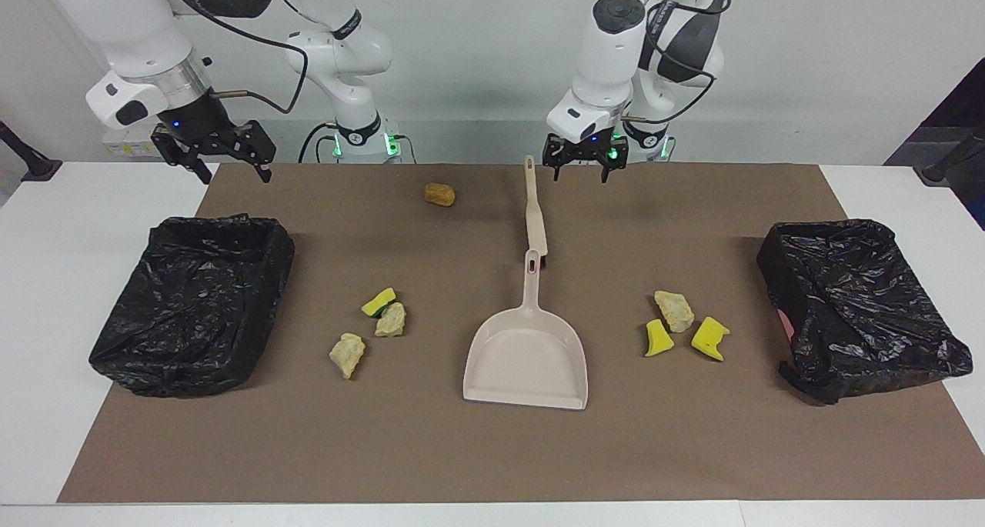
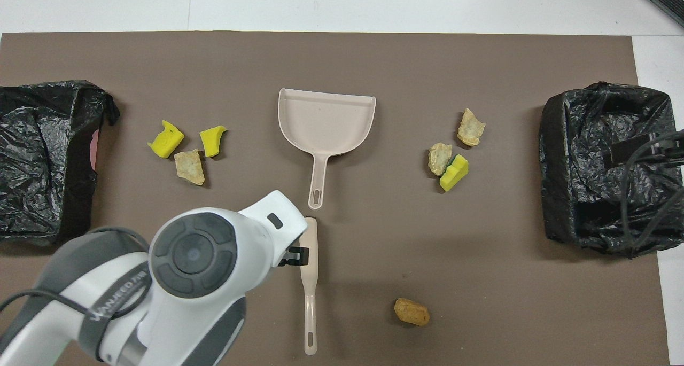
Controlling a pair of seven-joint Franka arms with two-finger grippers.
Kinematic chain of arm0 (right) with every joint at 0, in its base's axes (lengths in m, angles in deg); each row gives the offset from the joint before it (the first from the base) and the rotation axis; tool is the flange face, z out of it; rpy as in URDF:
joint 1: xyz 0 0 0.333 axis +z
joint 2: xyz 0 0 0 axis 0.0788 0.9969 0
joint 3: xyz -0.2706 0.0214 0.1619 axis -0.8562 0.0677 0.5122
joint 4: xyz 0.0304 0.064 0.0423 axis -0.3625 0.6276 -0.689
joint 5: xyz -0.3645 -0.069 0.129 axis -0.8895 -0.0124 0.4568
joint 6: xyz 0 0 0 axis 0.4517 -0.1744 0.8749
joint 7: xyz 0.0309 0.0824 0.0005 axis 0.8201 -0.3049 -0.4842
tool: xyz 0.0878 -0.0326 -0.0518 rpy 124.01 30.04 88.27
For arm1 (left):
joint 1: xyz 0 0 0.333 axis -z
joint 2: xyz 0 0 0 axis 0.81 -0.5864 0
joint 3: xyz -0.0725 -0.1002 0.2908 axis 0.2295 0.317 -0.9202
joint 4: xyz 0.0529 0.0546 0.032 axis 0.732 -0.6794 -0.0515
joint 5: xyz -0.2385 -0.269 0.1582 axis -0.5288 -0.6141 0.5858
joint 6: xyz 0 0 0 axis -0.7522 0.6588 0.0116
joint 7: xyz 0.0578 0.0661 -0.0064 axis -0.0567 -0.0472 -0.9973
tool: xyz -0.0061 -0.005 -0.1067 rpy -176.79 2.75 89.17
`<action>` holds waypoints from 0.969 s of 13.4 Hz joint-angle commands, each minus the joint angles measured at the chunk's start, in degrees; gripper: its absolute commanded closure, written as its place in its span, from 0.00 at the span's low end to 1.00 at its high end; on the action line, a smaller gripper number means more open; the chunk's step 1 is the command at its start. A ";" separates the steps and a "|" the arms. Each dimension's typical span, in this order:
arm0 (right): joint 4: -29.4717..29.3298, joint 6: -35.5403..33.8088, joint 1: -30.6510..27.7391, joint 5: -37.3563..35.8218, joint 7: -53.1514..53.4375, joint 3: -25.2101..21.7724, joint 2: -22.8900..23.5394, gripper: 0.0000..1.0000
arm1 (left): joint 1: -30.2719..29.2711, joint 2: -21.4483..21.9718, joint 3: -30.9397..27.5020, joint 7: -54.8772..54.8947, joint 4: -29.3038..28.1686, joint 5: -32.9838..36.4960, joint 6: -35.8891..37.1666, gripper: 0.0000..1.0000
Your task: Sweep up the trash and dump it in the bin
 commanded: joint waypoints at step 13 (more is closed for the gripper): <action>0.66 5.27 2.55 -1.58 0.29 0.42 5.00 0.00 | 16.90 -1.27 -1.01 -8.32 -21.65 -0.82 -22.15 0.00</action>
